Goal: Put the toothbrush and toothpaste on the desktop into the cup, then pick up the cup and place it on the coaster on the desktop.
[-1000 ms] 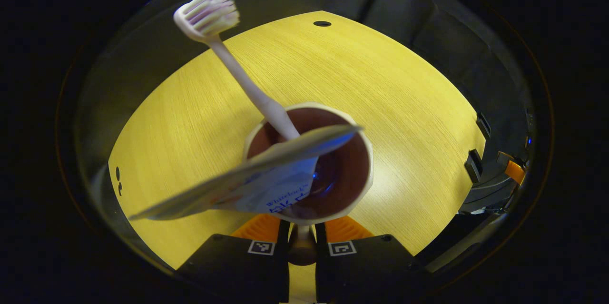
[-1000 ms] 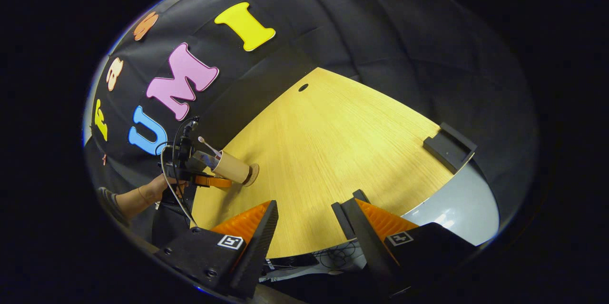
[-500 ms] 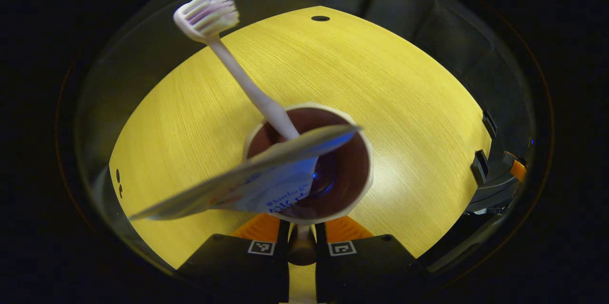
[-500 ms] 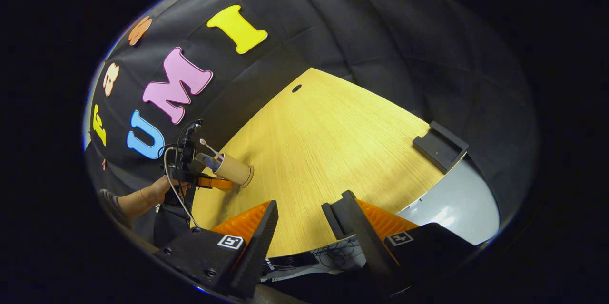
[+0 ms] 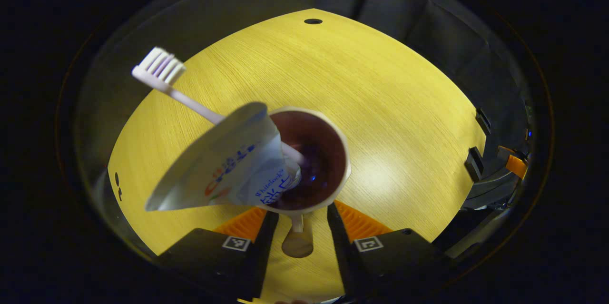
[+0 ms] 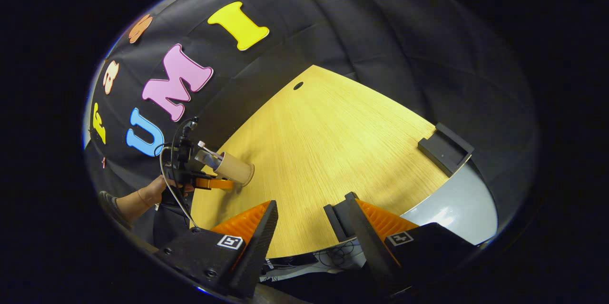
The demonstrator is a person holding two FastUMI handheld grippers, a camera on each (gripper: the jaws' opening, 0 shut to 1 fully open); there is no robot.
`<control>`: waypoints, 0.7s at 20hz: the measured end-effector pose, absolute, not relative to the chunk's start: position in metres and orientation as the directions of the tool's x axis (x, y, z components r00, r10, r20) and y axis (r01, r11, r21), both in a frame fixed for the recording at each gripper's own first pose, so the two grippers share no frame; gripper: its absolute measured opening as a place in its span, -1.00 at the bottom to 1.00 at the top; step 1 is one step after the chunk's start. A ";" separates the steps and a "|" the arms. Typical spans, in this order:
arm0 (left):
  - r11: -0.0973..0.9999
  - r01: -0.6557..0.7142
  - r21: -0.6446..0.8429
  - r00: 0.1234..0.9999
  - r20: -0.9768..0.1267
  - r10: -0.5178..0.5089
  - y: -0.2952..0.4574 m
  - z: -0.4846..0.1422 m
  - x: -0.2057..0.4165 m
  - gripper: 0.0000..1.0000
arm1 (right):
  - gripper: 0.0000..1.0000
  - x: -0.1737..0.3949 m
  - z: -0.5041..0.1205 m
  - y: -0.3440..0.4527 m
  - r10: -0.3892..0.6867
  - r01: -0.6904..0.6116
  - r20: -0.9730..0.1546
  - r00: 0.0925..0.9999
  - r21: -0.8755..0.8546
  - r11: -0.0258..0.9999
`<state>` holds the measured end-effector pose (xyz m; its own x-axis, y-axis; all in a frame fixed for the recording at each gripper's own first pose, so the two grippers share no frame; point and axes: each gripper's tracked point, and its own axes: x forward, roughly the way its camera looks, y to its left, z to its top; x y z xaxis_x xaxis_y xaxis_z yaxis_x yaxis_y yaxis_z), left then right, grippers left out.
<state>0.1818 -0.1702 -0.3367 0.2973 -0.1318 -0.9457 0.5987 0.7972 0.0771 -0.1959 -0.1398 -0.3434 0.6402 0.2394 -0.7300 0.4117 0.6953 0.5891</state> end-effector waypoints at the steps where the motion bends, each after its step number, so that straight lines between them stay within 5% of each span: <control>1: 0.800 0.594 0.083 0.310 -0.941 -0.133 -0.169 -0.334 0.182 0.41 | 0.86 -0.193 -0.342 -0.137 0.247 0.403 -0.728 0.640 0.591 0.699; 2: 0.803 0.589 0.088 0.325 -0.936 -0.136 -0.166 -0.329 0.181 0.60 | 0.86 -0.189 -0.341 -0.134 0.253 0.392 -0.728 0.638 0.589 0.706; 4: 0.809 0.580 0.095 0.353 -0.924 -0.145 -0.163 -0.319 0.180 0.65 | 0.86 -0.186 -0.344 -0.129 0.252 0.379 -0.744 0.619 0.563 0.734; 14: 0.888 0.450 0.091 0.587 -0.780 -0.218 -0.147 -0.235 0.138 0.67 | 0.86 -0.128 -0.304 -0.084 0.321 0.264 -0.692 0.646 0.597 0.757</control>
<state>0.1381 -0.1467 -0.2349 0.5871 -0.2178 -0.7797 0.4501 0.8883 0.0907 -0.1278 -0.0840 -0.3040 0.6461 0.3212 -0.6924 0.2639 0.7573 0.5974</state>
